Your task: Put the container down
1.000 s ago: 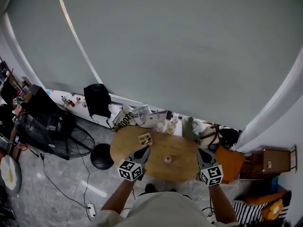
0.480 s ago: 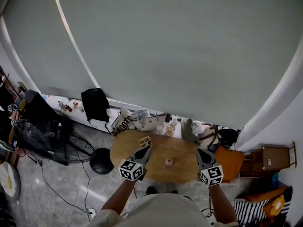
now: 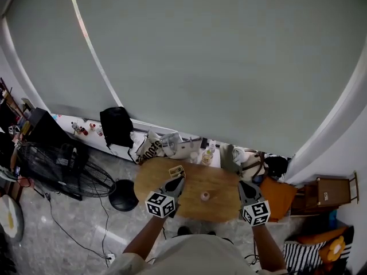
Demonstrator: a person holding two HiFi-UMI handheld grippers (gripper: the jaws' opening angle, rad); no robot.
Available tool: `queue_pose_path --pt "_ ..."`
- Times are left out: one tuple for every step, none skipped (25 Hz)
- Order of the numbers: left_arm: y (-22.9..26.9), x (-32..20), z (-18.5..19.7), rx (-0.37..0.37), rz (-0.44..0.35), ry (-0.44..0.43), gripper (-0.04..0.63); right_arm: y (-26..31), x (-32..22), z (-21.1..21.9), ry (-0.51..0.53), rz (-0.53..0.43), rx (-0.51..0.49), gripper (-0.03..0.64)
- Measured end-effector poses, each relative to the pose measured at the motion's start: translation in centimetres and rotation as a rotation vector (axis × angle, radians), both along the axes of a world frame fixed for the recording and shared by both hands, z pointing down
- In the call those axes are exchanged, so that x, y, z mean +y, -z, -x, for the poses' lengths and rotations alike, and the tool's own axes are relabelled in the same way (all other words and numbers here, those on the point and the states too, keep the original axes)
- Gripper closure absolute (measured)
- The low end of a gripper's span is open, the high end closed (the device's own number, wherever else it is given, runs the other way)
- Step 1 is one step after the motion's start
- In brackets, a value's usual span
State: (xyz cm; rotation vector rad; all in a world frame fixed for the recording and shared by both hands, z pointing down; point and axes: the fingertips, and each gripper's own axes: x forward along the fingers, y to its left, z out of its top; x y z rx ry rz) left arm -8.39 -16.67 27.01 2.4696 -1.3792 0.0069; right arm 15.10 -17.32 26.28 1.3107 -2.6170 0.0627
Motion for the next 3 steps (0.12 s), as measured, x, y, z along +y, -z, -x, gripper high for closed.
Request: queue_pose_path --pt "-0.01 0.02 0.11 0.000 0.001 0.001 0.577 -0.03 0.02 0.07 -0.001 0.000 -0.001 0.614" --pt "-0.03 0.05 0.23 0.001 0.001 0.003 0.577 -0.06 0.04 0.15 -0.001 0.000 -0.002 0.614" --pt "-0.07 0.08 0.35 0.001 0.002 0.004 0.577 -0.09 0.07 0.24 -0.002 0.000 -0.002 0.614"
